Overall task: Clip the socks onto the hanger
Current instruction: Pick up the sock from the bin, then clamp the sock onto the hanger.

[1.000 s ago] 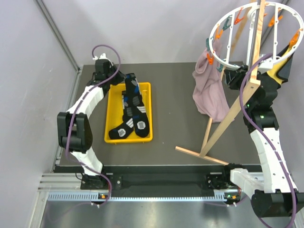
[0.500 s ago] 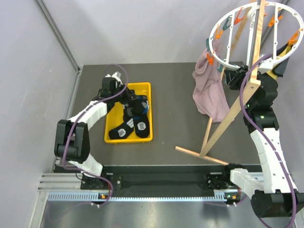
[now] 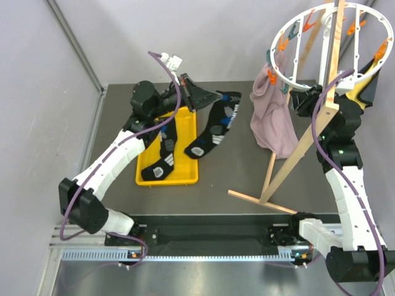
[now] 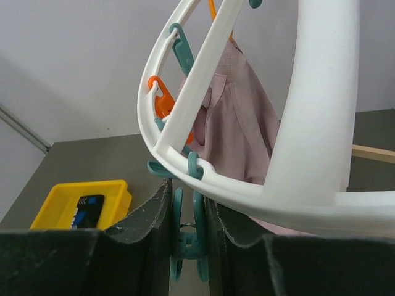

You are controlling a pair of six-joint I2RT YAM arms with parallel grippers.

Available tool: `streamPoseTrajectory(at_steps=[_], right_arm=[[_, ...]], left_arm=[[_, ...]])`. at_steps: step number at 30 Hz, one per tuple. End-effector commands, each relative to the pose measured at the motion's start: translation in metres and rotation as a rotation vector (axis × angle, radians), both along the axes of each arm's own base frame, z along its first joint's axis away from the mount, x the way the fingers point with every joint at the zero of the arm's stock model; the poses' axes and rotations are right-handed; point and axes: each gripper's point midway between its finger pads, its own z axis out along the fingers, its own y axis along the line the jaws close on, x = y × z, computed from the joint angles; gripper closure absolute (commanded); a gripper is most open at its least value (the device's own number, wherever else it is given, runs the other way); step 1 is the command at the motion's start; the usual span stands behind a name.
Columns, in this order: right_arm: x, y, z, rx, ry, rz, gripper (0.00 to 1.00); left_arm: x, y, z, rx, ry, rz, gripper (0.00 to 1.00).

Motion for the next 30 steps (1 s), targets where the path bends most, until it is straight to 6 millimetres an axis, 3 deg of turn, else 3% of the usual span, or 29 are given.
streamPoseTrajectory(at_steps=[1, 6, 11, 12, 20, 21, 25, 30], right_arm=[[-0.005, 0.013, -0.014, 0.045, 0.087, 0.072, 1.0], [-0.008, 0.015, -0.01, 0.06, 0.081, 0.085, 1.0], [-0.014, 0.02, -0.006, 0.089, 0.076, 0.108, 1.0], [-0.015, 0.021, -0.005, 0.095, 0.076, 0.113, 1.0], [-0.022, 0.024, 0.001, 0.1, 0.058, 0.131, 1.0], [-0.024, 0.024, 0.0, 0.098, 0.058, 0.131, 1.0], [-0.029, 0.025, 0.003, 0.1, 0.042, 0.14, 1.0], [-0.027, 0.026, -0.005, 0.096, 0.054, 0.148, 1.0]], left_arm=[[-0.009, -0.027, 0.019, -0.106, -0.027, -0.14, 1.0], [-0.016, -0.075, -0.005, -0.121, 0.038, -0.245, 1.0], [-0.005, -0.115, -0.026, -0.085, 0.068, -0.262, 1.0], [-0.005, -0.119, -0.02, -0.093, 0.061, -0.268, 1.0], [0.004, -0.153, -0.034, -0.071, 0.116, -0.309, 1.0], [0.004, -0.155, -0.029, -0.074, 0.106, -0.312, 1.0], [0.011, -0.173, -0.041, -0.041, 0.131, -0.299, 1.0], [0.017, -0.185, -0.046, -0.005, 0.142, -0.26, 1.0]])
